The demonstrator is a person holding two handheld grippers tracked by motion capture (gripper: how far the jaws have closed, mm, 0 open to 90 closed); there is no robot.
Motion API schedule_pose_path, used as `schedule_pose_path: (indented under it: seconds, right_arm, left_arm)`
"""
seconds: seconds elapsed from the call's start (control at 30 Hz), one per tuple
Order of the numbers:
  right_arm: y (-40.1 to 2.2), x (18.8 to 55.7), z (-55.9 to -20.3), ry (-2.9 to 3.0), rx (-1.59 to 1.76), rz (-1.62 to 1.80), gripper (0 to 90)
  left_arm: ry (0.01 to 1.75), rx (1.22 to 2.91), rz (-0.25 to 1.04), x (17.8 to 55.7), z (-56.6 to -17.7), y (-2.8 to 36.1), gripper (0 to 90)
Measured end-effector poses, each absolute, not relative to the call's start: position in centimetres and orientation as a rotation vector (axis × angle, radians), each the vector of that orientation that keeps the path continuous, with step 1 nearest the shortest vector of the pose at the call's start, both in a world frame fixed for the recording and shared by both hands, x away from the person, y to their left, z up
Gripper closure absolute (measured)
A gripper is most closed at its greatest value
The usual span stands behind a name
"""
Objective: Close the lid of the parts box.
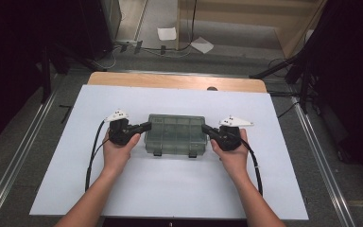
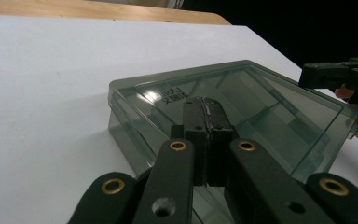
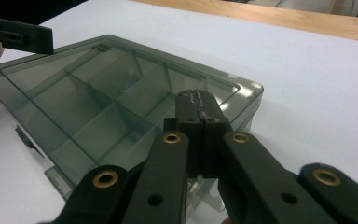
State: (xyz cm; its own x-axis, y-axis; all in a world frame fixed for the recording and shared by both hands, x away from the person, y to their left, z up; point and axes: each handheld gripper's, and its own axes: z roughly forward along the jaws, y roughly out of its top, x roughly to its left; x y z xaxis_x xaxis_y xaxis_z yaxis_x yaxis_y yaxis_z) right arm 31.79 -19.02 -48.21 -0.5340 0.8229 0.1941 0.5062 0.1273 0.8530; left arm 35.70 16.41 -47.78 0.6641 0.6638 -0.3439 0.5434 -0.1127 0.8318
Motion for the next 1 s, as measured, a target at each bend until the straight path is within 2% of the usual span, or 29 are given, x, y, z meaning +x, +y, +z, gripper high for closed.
schedule_pose_path:
  seconds: [0.6, 1.0]
  right_arm:
    - [-18.7, 29.1, -50.2, 2.075, 1.28, 1.353, 90.0]
    - [-18.6, 28.7, -50.5, 2.052, 1.255, 1.364, 90.0]
  left_arm:
    - [0.954, 1.815, 0.209, 33.4, -49.3, 16.0, 89.6]
    - [0.926, 1.838, 0.222, 33.0, -49.4, 15.5, 89.8]
